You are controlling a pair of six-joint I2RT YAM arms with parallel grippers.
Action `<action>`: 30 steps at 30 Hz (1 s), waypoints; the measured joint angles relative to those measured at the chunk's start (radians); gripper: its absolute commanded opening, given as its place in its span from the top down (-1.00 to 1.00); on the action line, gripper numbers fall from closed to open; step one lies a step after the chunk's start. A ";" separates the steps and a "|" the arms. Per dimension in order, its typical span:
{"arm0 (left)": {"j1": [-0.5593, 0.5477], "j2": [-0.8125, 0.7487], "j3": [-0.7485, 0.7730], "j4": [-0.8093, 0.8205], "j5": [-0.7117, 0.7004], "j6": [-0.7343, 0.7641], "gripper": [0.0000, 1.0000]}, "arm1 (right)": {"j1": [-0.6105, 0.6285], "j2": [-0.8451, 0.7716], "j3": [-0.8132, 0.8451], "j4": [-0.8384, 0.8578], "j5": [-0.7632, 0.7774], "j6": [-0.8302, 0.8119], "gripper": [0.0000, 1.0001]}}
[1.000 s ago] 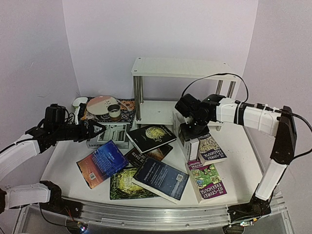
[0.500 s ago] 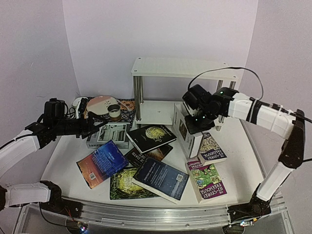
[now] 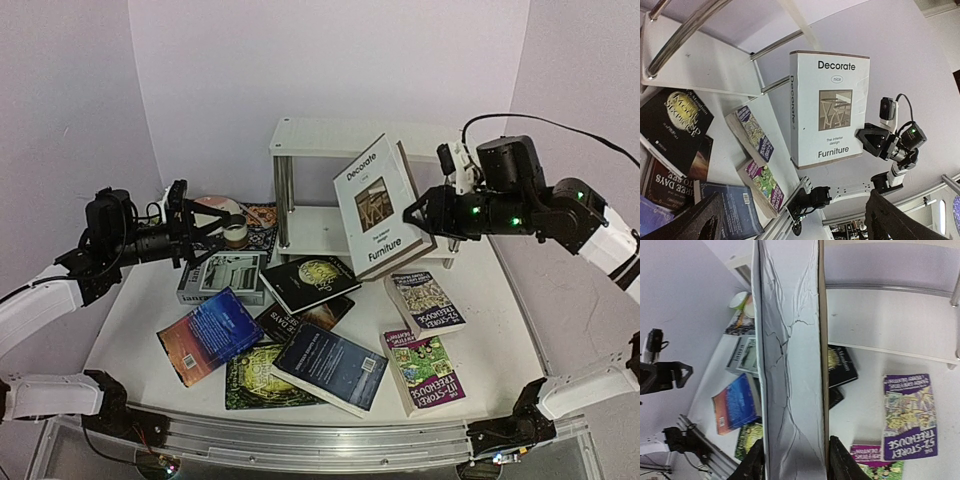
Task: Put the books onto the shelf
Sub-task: Pass from the right arm to the left
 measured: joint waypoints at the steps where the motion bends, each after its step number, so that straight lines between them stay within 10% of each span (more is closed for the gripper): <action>1: -0.013 0.002 0.000 0.032 -0.003 -0.019 -0.99 | 0.000 -0.006 -0.003 0.019 -0.027 0.010 0.44; 30: -0.179 0.166 0.087 0.414 0.013 -0.196 -0.59 | 0.000 0.097 -0.163 0.714 -0.549 0.478 0.48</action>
